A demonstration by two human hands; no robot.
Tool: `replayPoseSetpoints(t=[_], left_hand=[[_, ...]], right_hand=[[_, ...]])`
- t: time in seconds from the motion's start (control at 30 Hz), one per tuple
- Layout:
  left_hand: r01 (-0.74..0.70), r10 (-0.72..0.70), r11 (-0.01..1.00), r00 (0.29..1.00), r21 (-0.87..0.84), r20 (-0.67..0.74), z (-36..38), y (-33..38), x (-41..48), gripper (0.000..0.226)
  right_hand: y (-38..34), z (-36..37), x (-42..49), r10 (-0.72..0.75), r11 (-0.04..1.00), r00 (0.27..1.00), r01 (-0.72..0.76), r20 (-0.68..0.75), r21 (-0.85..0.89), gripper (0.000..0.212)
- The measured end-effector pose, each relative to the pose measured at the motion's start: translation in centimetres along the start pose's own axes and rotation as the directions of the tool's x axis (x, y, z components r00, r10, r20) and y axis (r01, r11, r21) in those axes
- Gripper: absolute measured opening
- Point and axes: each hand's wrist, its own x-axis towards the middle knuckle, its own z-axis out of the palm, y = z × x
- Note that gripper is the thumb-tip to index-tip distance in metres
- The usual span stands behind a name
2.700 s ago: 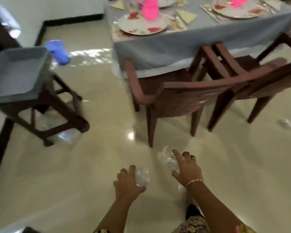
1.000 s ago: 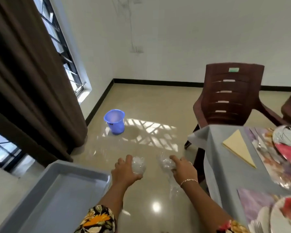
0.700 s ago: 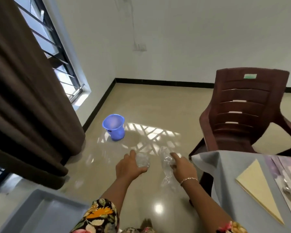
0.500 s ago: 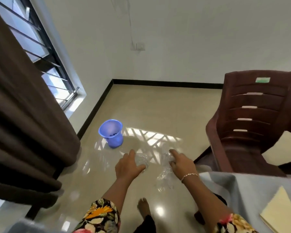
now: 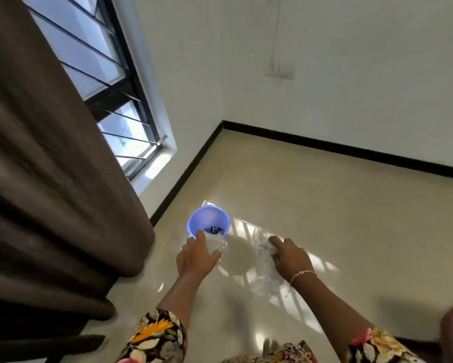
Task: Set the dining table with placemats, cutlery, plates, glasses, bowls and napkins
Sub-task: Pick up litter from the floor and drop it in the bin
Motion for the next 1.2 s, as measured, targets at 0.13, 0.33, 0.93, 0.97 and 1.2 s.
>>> replayPoseSetpoints(t=[0.13,0.33,0.93,0.97,1.2], left_hand=[[0.095,-0.095,0.995,0.995,-0.005,-0.027,-1.5,-1.7,6.1,0.051],[0.26,-0.259,0.966,0.965,0.017,-0.045,-3.3,-3.7,14.8,0.047],[0.4,-0.365,0.914,0.882,-0.065,0.298,10.5,-14.0,38.0,0.089],[0.414,-0.374,0.908,0.874,-0.071,0.31,11.4,-14.9,38.7,0.084],[0.436,-0.419,0.9,0.853,0.018,0.311,15.7,-18.3,41.7,0.08]], right_hand=[[-2.9,0.2,8.4,-0.085,0.996,0.995,0.087,0.045,-0.035,0.04],[-6.2,0.3,20.4,-0.17,0.978,0.973,0.187,0.158,-0.094,0.048],[-11.7,19.8,47.4,0.045,0.988,0.854,0.038,0.518,-0.149,0.056],[-11.9,21.7,48.6,0.061,0.988,0.841,0.027,0.537,-0.155,0.057],[-11.8,29.6,54.3,0.098,0.995,0.722,-0.053,0.685,-0.086,0.087]])
